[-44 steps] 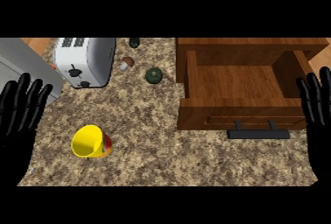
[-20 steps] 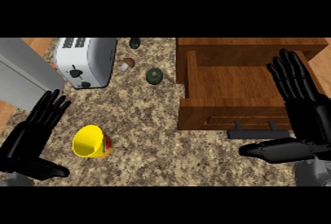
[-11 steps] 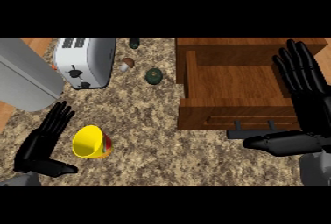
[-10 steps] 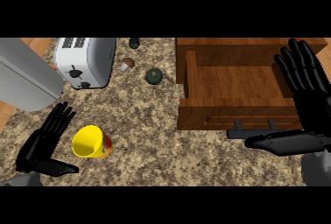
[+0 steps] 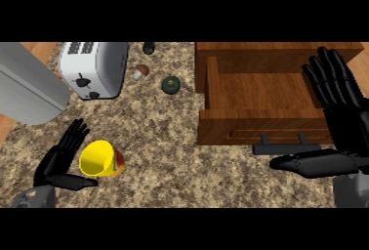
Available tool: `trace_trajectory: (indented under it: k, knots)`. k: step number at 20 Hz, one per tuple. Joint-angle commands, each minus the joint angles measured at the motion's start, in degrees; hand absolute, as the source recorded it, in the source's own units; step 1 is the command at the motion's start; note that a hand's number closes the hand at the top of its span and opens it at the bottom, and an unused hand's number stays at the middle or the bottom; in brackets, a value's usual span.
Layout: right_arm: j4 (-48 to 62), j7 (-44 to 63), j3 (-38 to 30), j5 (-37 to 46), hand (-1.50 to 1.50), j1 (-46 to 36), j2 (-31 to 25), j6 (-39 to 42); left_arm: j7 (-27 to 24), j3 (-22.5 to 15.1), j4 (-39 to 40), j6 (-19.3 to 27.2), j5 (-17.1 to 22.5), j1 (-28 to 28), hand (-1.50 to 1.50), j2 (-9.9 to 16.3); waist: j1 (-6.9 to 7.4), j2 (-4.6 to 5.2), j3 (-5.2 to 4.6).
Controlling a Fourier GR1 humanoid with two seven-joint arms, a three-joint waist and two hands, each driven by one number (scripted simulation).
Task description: Pick up the cup, place it into the drawer and close the drawer
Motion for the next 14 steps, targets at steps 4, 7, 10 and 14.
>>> trace_trajectory:
  k: [4, 7, 10, 14]
  knots:
    - [0.82, 2.08, -4.45, -4.17, -1.5, -3.08, -2.9, 1.91, -15.6, -0.01, 13.7, -1.68, -3.16, -3.01, -1.5, 1.51, -0.27, 0.17, -0.08]
    - [0.03, 4.1, -3.62, -3.44, -1.5, -4.05, -2.9, 1.17, -17.49, -0.43, 17.72, -0.71, -4.12, -5.18, -1.5, 0.68, -0.64, 0.33, -0.16]
    - [3.04, 0.7, -4.25, -4.17, -1.5, -3.17, -2.61, 2.57, -17.78, -1.43, 17.54, 2.6, -4.88, -6.17, -1.5, -2.12, -0.17, 0.16, -0.05]
    - [2.99, -2.17, -2.38, -1.24, -1.5, -1.06, -1.12, 1.95, -20.58, -1.31, 20.4, 2.78, -5.39, -7.29, -1.5, -1.73, -0.39, 0.27, -0.09]
